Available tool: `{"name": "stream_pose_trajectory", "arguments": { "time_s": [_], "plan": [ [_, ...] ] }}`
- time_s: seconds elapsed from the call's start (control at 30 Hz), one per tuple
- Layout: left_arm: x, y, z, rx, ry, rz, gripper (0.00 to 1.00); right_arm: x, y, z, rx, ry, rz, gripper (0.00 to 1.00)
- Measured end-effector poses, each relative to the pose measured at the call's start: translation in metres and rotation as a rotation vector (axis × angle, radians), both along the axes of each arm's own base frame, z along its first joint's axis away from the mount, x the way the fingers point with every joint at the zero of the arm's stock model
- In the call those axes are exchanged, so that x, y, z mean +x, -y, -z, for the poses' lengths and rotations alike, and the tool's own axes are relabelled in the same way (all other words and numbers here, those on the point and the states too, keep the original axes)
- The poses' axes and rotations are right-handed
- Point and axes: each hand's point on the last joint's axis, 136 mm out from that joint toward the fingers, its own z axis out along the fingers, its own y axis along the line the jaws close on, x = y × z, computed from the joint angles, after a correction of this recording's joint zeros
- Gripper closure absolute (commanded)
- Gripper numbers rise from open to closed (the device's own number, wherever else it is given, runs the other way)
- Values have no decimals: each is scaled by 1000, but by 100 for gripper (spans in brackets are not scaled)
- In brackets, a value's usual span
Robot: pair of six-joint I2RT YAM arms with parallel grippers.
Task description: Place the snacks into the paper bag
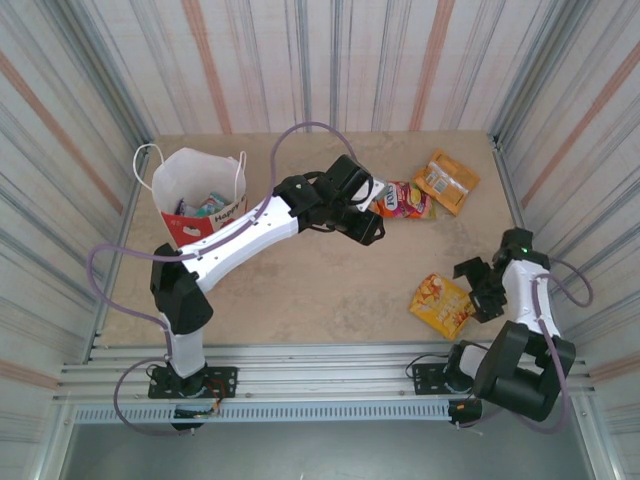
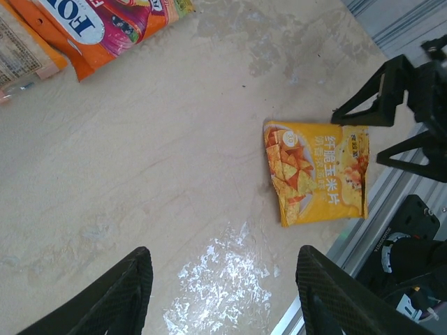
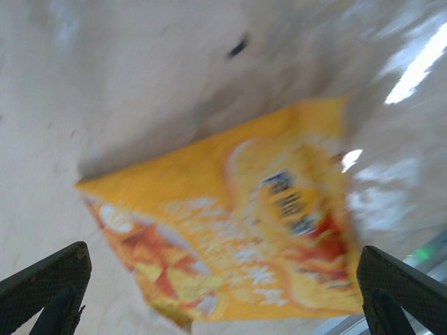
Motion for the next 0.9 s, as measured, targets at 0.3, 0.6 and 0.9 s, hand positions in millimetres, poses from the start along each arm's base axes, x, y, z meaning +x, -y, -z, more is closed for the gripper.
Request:
{"name": "stream_pose_trajectory", "arguments": {
  "time_s": [0.3, 0.6, 0.9],
  "plan": [
    [0, -1, 2, 5, -3, 0, 41, -7, 8, 17, -6, -49, -17, 0],
    [-1, -8, 14, 21, -28, -6, 41, 6, -40, 28, 30, -26, -146, 4],
    [-1, -11, 24, 14, -64, -22, 41, 29, -97, 35, 58, 24, -289, 5]
  ]
}}
